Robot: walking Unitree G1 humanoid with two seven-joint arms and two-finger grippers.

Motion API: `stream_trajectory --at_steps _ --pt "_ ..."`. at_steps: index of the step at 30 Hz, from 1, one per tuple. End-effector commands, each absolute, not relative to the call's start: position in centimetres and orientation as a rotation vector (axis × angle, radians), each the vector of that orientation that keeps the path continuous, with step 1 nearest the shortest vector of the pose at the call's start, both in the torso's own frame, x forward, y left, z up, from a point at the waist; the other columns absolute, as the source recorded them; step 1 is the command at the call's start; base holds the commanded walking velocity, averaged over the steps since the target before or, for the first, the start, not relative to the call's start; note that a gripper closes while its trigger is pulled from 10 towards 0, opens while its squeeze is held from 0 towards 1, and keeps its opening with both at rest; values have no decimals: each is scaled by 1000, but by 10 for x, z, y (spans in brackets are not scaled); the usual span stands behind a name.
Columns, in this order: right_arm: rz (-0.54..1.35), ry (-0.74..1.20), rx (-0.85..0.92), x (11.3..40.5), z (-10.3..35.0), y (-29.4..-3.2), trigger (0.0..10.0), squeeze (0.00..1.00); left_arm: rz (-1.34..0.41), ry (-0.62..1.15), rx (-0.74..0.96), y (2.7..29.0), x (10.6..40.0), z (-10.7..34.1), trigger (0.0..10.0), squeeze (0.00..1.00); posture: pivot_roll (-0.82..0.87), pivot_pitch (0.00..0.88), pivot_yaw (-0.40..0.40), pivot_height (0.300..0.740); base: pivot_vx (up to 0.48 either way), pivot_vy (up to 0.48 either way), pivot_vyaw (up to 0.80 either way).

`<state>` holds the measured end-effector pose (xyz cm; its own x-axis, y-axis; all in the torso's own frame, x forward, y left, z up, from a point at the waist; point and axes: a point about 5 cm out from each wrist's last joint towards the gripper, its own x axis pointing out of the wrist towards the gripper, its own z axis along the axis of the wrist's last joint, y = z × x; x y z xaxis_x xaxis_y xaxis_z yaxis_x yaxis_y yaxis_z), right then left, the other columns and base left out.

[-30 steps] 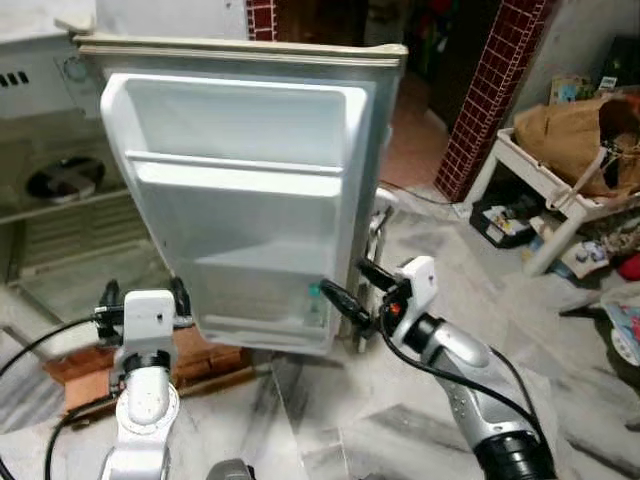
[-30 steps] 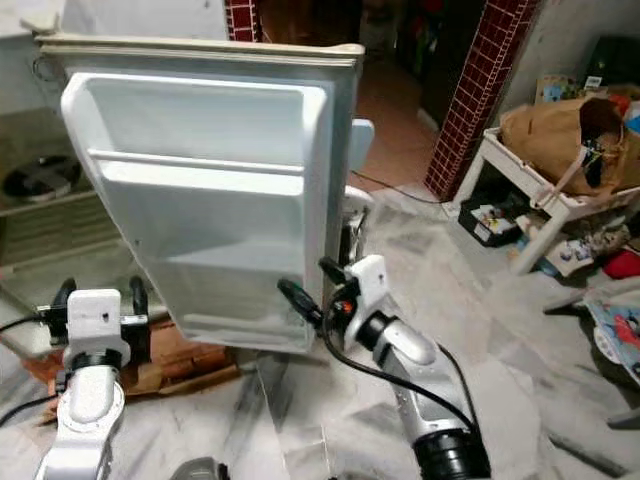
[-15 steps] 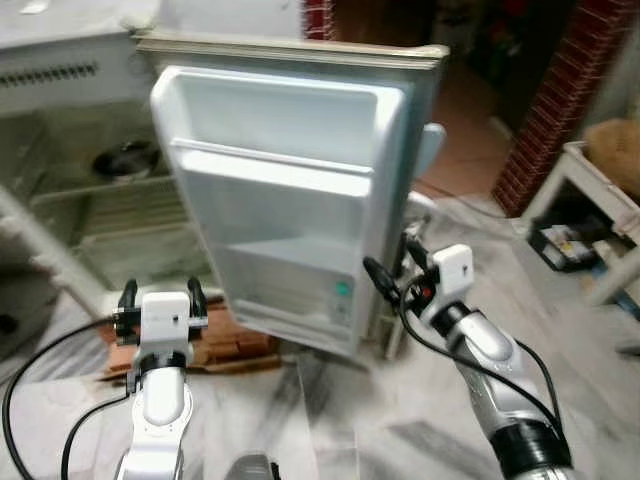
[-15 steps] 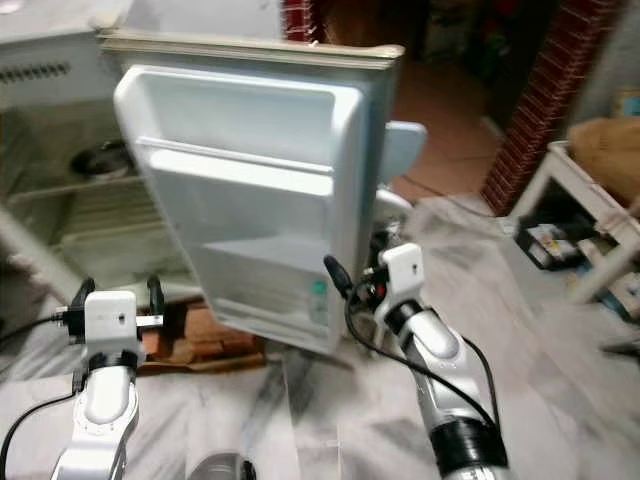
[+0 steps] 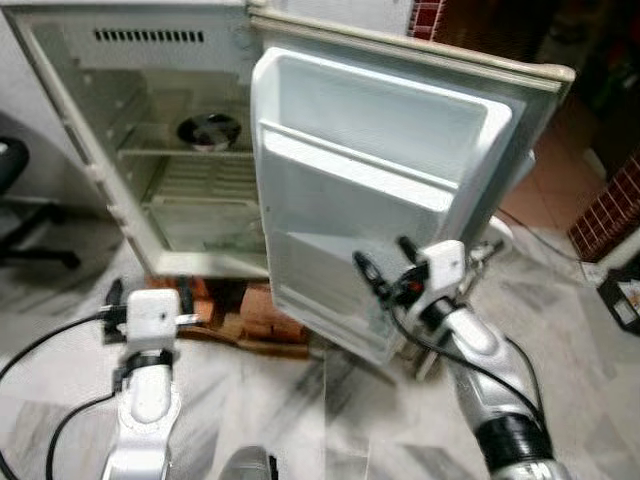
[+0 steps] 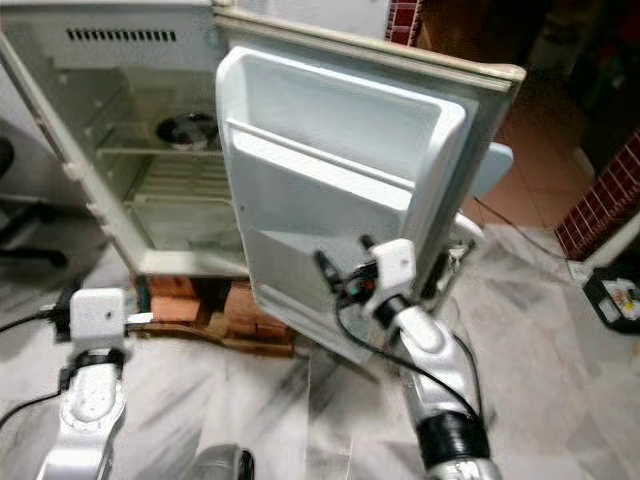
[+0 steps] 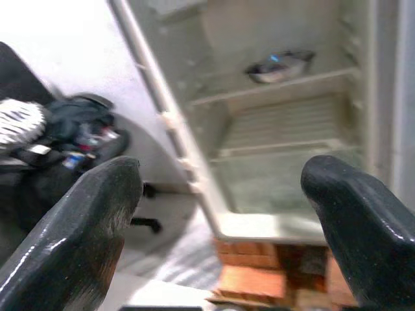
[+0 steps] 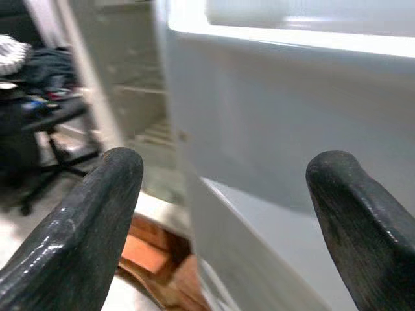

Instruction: Restocking fridge

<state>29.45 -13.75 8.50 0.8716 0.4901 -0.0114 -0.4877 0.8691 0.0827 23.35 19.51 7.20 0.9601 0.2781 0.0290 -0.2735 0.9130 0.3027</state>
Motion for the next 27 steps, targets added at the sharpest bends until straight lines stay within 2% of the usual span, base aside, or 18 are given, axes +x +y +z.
stream_trajectory --at_steps 1,8,9,11,13,16,17,18,20,22,26,27 --pt "481 39 62 294 84 -147 10000 0 279 15 302 192 233 72 10000 0 41 30 9 740 0 0 706" --pt "472 29 50 295 83 -147 10000 0 278 14 301 192 233 72 10000 0 41 30 9 740 0 0 724" --pt "919 214 96 272 71 -136 10000 0 255 27 289 187 235 69 10000 0 38 15 1 740 0 -472 0" --pt "1151 362 101 252 59 -139 10000 0 247 33 284 185 236 67 10000 0 41 14 -3 740 0 -469 0" --pt "1237 457 25 241 48 -149 10000 0 251 35 284 186 235 67 10000 0 44 15 -5 740 0 -467 0" --pt "1265 546 -18 235 39 -158 10000 0 252 37 285 186 234 66 10000 0 44 15 -5 740 0 -463 0" --pt "1267 598 -132 233 30 -167 10000 0 252 38 285 186 234 66 10000 0 44 15 -5 740 0 -454 0" --pt "1267 598 -132 233 30 -167 10000 0 252 38 285 186 234 66 10000 0 44 15 -5 740 0 -454 0" --pt "1218 630 -240 236 22 -176 10000 0 251 37 283 186 233 66 10000 0 46 17 -6 740 0 -407 0" --pt "1088 674 -339 247 16 -188 10000 0 250 39 282 185 233 65 10000 0 44 18 -6 740 0 -324 0" --pt "954 681 -415 259 15 -195 10000 0 252 41 280 185 233 65 10000 0 43 20 -5 740 0 -70 0" --pt "829 656 -453 269 17 -200 10000 0 254 41 273 185 233 65 10000 0 41 24 -4 740 0 0 0"
